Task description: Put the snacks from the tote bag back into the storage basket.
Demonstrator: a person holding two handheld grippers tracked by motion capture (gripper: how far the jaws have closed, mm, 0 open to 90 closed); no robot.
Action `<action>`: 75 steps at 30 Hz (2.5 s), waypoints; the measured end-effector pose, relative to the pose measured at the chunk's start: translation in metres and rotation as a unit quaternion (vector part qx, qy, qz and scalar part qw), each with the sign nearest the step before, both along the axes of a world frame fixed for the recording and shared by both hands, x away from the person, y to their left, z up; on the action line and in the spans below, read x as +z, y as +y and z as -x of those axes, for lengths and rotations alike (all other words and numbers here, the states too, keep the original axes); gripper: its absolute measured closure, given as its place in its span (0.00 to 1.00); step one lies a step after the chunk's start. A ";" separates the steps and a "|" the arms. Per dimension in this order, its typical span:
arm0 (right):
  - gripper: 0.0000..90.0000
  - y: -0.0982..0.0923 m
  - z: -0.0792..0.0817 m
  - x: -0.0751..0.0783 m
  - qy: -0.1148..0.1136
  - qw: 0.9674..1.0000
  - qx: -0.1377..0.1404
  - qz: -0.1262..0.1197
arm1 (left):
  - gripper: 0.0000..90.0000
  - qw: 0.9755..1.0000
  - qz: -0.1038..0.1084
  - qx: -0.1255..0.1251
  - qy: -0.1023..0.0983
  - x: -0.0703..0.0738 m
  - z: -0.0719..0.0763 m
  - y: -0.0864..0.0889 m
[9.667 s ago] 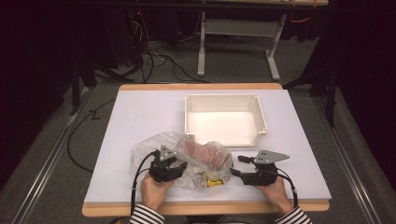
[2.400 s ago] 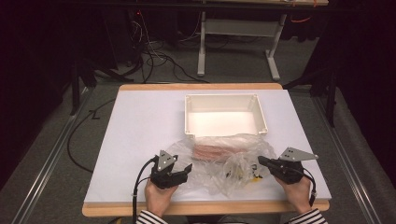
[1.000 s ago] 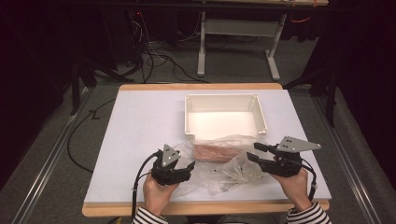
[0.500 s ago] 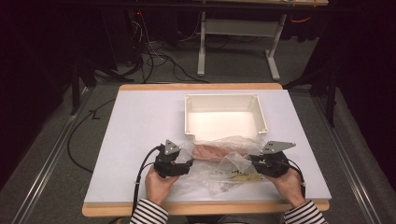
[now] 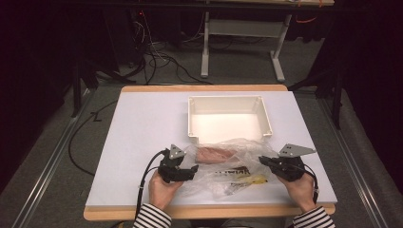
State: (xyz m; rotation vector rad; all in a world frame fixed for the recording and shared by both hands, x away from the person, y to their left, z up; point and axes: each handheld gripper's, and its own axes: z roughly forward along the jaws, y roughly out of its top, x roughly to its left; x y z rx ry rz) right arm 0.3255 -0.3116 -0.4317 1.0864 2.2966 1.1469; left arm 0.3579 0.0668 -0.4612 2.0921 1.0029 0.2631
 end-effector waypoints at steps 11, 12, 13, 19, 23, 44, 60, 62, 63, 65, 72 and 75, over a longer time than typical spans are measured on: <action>1.00 -0.013 -0.017 -0.025 0.032 0.998 -0.045 0.004 | 0.40 1.000 -0.012 -0.022 0.009 -0.004 0.000 -0.004; 1.00 -0.012 -0.018 -0.027 0.036 0.998 -0.047 0.004 | 0.41 0.999 -0.017 -0.026 0.013 -0.005 -0.001 -0.006; 1.00 -0.012 -0.019 -0.029 0.036 0.998 -0.045 0.006 | 0.43 0.999 -0.024 -0.029 0.017 -0.006 -0.001 -0.007; 1.00 -0.010 -0.023 -0.035 0.048 0.998 -0.047 0.006 | 0.62 0.998 -0.042 -0.036 0.026 -0.009 -0.003 -0.012; 1.00 -0.010 -0.023 -0.034 0.045 0.998 -0.047 0.007 | 0.88 0.996 -0.065 -0.058 0.026 -0.005 -0.002 -0.013; 1.00 -0.012 -0.020 -0.020 0.007 0.998 -0.058 -0.018 | 0.91 0.998 0.064 0.009 -0.010 0.036 -0.021 0.009; 1.00 -0.001 -0.036 -0.035 0.033 0.997 -0.061 -0.028 | 0.99 0.999 0.015 0.040 0.026 -0.005 -0.051 -0.015; 1.00 0.002 -0.036 -0.037 0.037 0.997 -0.057 -0.029 | 0.99 0.999 0.020 0.034 0.030 -0.008 -0.047 -0.017; 1.00 0.004 -0.036 -0.038 0.042 0.997 -0.053 -0.031 | 0.99 0.999 0.023 0.028 0.033 -0.009 -0.044 -0.016; 1.00 0.005 -0.036 -0.039 0.041 0.997 -0.051 -0.034 | 0.99 0.999 0.015 0.021 0.030 -0.010 -0.041 -0.017; 1.00 0.007 -0.031 -0.042 0.046 0.997 -0.040 -0.046 | 1.00 0.999 0.021 0.000 0.038 -0.011 -0.029 -0.016; 1.00 0.005 -0.029 -0.043 0.052 0.996 -0.039 -0.056 | 1.00 0.999 0.023 -0.009 0.039 -0.013 -0.019 -0.015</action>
